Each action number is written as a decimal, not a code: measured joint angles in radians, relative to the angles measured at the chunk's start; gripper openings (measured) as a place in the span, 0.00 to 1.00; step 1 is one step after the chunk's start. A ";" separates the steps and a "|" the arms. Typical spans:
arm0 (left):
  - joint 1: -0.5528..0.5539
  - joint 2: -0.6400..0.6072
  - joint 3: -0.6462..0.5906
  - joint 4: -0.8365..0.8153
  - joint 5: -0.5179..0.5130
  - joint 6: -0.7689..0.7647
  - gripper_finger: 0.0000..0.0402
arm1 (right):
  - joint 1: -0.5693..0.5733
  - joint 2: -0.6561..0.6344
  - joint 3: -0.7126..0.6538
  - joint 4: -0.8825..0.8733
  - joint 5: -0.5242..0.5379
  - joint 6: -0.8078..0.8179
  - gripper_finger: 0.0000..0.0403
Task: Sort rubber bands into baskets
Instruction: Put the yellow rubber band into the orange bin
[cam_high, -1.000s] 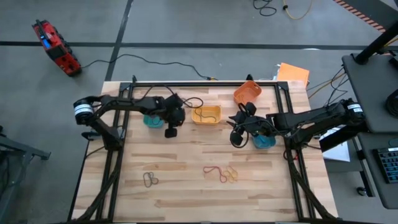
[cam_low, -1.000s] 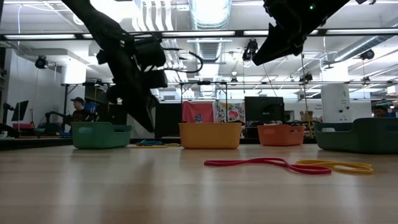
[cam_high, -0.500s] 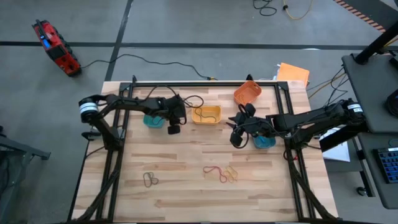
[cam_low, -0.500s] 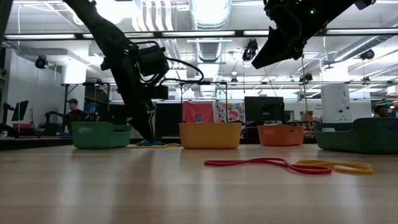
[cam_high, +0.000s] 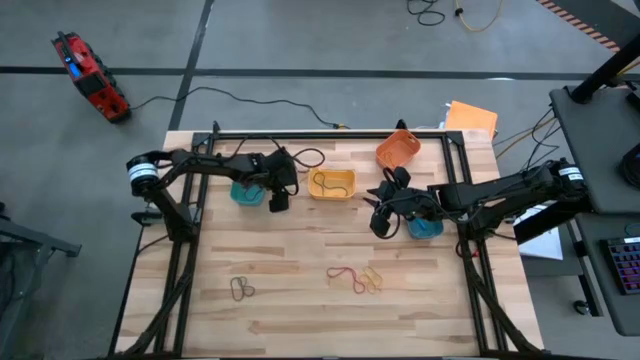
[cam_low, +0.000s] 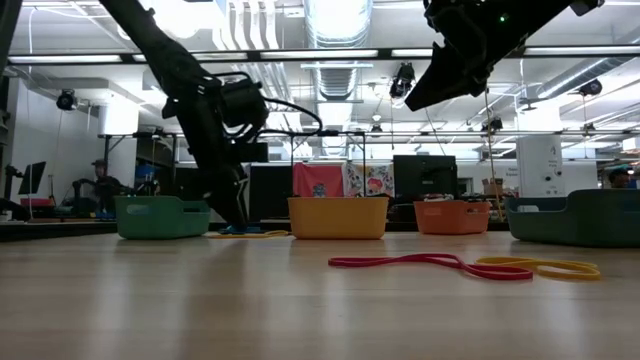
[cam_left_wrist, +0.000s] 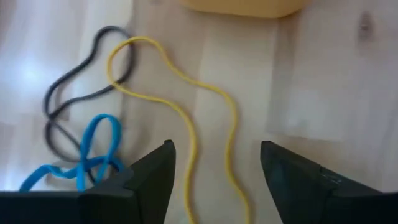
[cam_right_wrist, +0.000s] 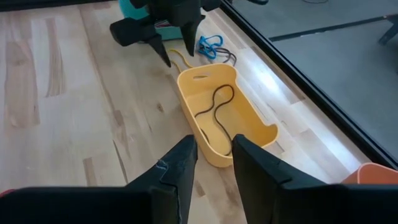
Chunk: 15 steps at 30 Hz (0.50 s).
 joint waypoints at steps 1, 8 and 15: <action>0.004 0.000 -0.001 0.006 -0.003 0.002 0.54 | 0.000 0.000 0.000 0.000 0.000 0.001 0.25; 0.023 0.000 -0.006 0.030 -0.002 0.010 0.54 | 0.000 0.000 0.000 0.000 -0.003 0.004 0.26; 0.022 0.050 -0.007 0.041 0.013 0.005 0.50 | 0.000 0.000 0.000 0.000 -0.004 0.004 0.24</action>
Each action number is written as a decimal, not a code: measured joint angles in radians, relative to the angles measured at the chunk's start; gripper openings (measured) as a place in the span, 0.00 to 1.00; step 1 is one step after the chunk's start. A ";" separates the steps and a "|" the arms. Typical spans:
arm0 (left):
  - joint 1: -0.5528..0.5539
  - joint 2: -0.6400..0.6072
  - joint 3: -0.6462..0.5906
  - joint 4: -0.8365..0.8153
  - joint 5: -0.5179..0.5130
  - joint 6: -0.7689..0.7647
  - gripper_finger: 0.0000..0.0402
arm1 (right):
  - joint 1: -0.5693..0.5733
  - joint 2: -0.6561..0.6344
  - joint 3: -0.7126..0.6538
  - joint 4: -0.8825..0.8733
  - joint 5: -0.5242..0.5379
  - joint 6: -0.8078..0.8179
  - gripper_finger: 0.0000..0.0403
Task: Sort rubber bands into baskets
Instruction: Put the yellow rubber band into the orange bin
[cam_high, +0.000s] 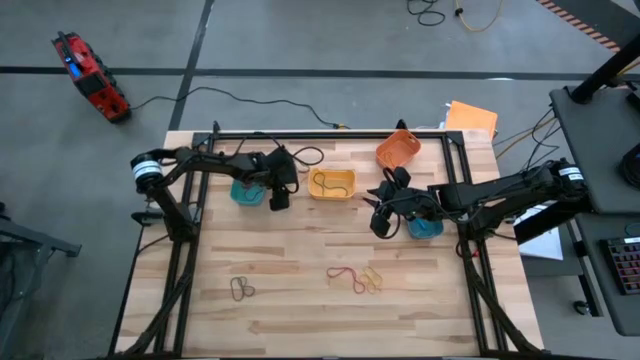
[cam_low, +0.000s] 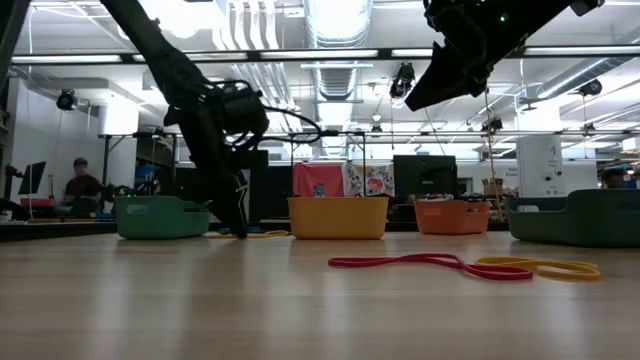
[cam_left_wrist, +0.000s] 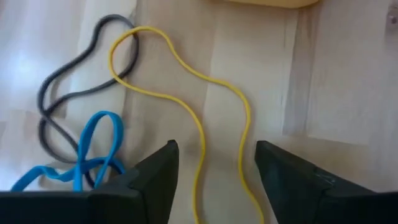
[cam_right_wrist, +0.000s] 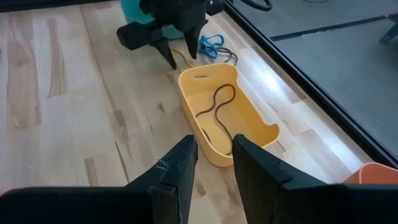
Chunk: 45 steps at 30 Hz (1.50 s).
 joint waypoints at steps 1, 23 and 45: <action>0.000 0.012 0.003 0.001 0.003 -0.002 0.50 | 0.000 0.000 0.000 0.000 0.000 0.000 0.24; -0.029 -0.003 -0.001 -0.013 0.028 -0.031 0.00 | 0.000 0.000 0.000 0.000 0.000 0.000 0.27; -0.113 -0.382 -0.003 -0.073 0.246 -0.042 0.00 | 0.000 0.000 -0.001 -0.001 -0.004 0.012 0.26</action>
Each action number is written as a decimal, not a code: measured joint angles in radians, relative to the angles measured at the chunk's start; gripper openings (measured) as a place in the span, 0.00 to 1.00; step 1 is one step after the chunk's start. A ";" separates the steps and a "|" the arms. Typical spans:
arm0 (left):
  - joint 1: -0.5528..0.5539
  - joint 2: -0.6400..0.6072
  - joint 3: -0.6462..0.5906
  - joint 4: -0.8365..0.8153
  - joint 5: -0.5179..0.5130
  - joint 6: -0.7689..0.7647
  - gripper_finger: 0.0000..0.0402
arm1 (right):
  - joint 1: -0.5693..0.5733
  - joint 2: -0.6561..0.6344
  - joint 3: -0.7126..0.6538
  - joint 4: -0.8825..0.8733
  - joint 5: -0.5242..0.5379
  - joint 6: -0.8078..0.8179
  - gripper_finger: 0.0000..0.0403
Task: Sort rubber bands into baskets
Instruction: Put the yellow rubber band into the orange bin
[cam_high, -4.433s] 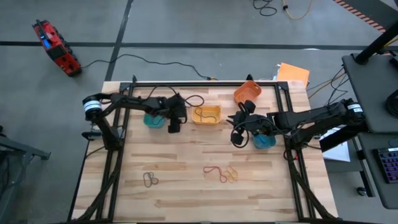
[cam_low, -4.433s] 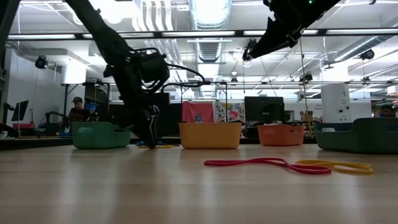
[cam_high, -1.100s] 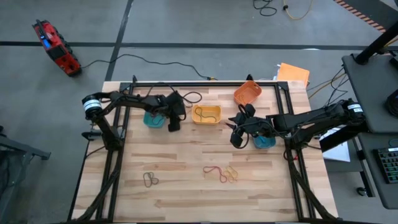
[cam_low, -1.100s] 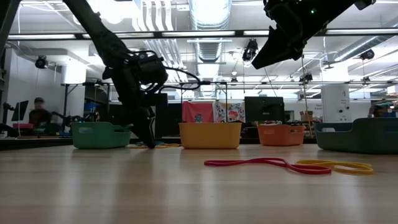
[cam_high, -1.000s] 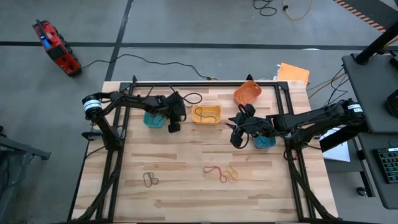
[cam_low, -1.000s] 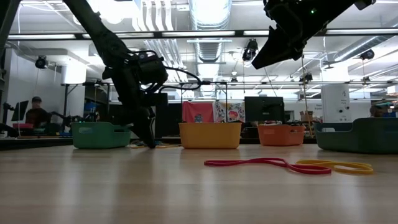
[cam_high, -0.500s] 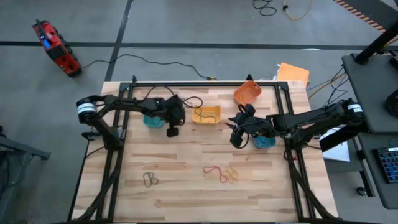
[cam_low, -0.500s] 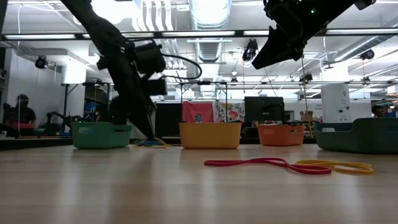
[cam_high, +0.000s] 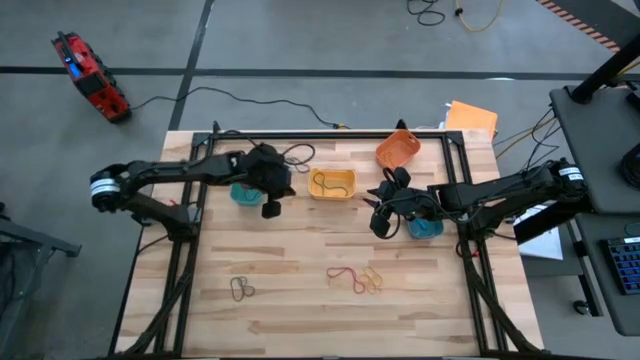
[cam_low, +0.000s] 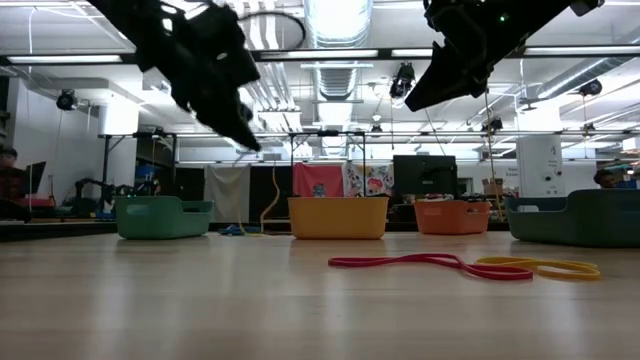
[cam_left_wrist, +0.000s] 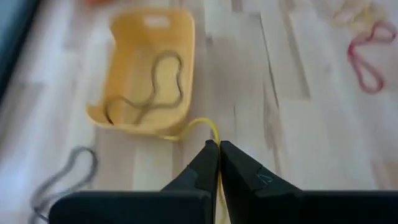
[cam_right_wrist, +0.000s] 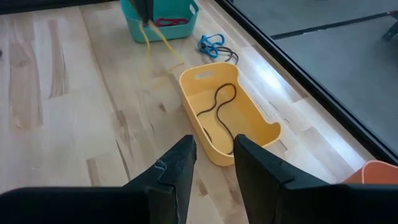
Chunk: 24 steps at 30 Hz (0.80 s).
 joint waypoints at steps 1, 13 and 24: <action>-0.002 -0.022 0.000 0.005 0.000 -0.004 0.00 | 0.000 0.000 0.000 0.002 0.000 -0.004 0.26; -0.054 -0.124 0.002 0.147 0.006 -0.031 0.00 | 0.000 0.025 -0.004 0.239 -0.009 -0.150 0.34; -0.108 -0.059 0.002 0.360 0.018 -0.032 0.00 | 0.000 0.214 -0.004 0.588 -0.031 -0.356 0.54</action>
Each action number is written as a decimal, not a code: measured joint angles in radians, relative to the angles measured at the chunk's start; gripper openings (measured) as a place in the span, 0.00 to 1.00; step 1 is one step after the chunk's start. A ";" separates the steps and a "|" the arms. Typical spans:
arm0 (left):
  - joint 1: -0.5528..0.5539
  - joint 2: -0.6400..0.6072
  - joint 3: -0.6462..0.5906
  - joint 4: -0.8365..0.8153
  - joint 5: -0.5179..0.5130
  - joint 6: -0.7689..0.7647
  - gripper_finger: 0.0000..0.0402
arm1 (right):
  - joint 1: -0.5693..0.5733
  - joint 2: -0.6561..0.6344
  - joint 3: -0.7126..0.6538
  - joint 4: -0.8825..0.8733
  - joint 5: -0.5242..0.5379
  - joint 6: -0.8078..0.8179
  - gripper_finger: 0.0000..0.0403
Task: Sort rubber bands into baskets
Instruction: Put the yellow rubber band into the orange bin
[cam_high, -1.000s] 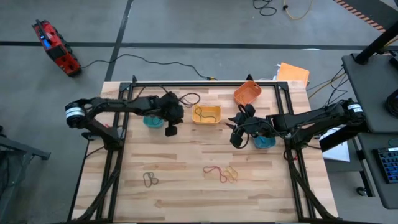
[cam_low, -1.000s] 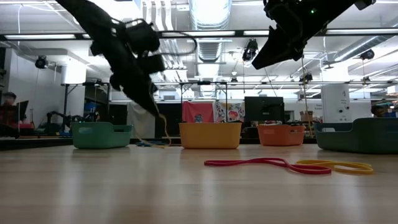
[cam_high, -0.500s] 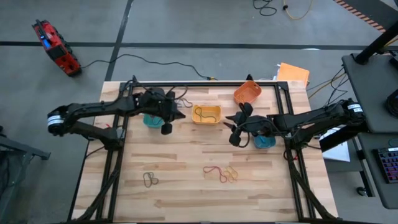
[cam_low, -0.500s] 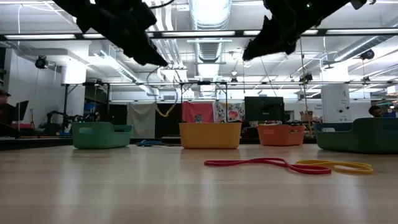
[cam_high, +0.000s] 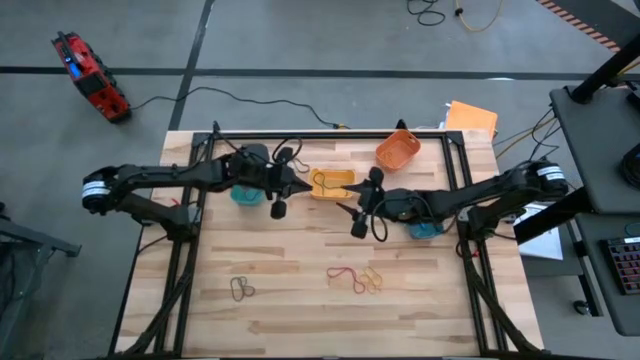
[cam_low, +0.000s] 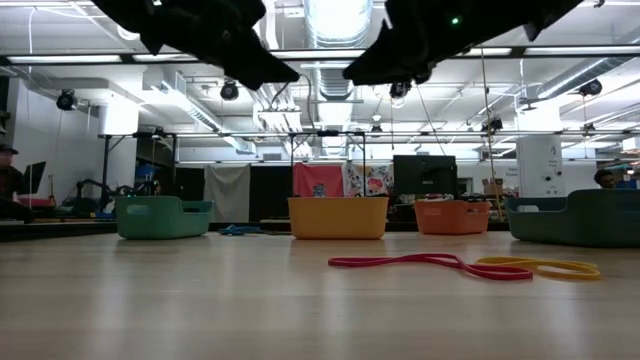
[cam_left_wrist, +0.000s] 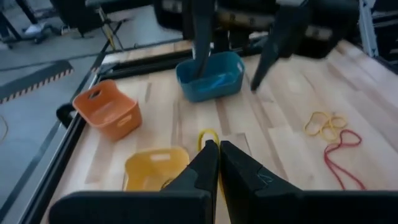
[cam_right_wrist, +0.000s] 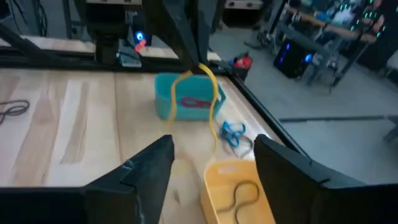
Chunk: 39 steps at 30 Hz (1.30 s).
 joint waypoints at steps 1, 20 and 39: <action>-0.005 0.005 0.000 0.017 0.000 -0.002 0.00 | 0.000 0.017 0.000 0.033 0.000 -0.016 0.56; -0.047 0.144 0.000 0.357 0.000 -0.060 0.00 | -0.051 0.188 0.000 0.348 -0.101 -0.010 0.67; -0.060 0.208 0.000 0.500 -0.013 -0.122 0.00 | -0.061 0.195 0.012 0.352 -0.061 0.003 0.07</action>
